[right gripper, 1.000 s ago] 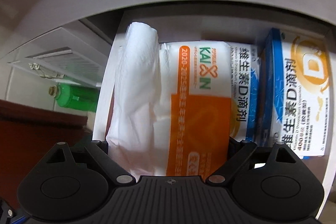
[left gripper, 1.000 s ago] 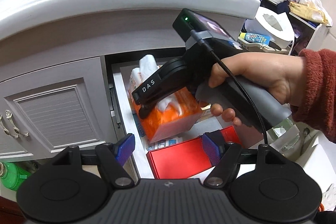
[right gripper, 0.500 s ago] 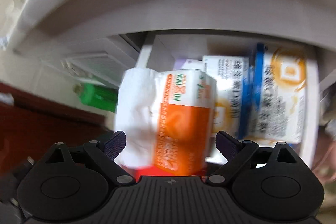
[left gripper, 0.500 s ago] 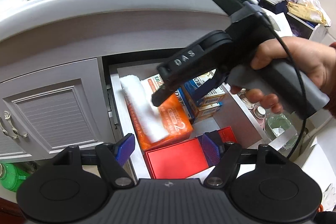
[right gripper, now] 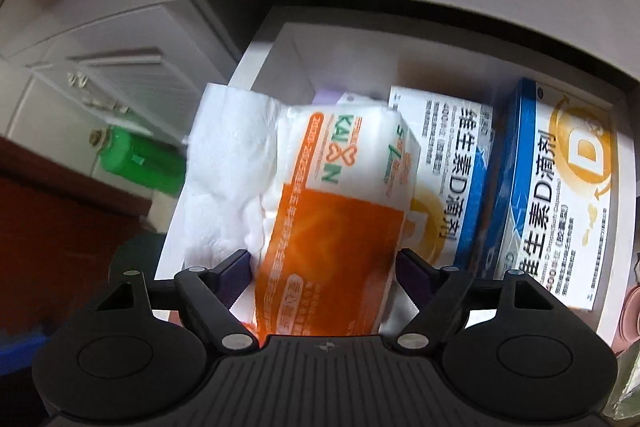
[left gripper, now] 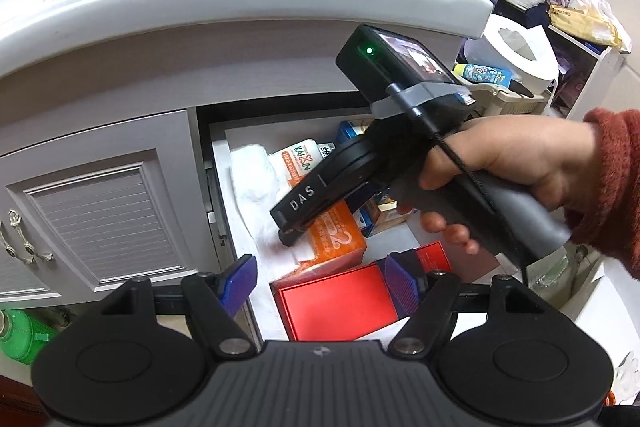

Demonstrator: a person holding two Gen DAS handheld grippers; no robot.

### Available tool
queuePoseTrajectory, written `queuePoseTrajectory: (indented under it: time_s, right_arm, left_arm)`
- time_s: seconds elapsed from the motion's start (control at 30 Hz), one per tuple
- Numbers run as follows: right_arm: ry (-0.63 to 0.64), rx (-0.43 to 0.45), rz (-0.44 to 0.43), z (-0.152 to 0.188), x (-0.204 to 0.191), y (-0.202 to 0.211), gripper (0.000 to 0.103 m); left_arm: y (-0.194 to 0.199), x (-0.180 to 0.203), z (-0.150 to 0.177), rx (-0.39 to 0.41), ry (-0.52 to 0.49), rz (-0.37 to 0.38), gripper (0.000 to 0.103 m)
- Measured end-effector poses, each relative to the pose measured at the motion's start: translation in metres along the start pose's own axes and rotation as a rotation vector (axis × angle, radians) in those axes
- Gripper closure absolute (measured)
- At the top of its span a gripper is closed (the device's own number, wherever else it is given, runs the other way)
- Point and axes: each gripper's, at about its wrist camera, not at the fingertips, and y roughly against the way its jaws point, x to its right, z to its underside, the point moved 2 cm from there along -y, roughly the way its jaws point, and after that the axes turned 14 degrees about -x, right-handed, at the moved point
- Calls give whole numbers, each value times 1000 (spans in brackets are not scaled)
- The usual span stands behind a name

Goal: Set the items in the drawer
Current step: 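Lower the tissue pack into the drawer beside the vitamin D boxes, then push the tissue pack deeper into the drawer with the right gripper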

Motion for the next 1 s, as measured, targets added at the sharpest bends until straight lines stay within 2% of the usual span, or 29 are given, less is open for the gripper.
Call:
queuePoseTrajectory:
  time_s: [0.13, 0.57, 0.7, 0.83, 1.0]
  right_arm:
    - [-3, 49, 52, -7, -1, 2, 25]
    - [-35, 182, 113, -16, 1, 3, 24]
    - [-17, 180, 112, -13, 1, 9, 23]
    - [4, 186, 71, -4, 3, 29, 23]
    - [0, 131, 82, -8, 1, 20, 23]
  left_arm:
    - [1, -1, 0, 2, 6, 0, 19]
    - [1, 2, 1, 6, 6, 1, 19]
    - [3, 2, 0, 10, 9, 1, 19]
    - [3, 1, 0, 11, 12, 2, 19]
    - [2, 3, 0, 7, 10, 2, 19]
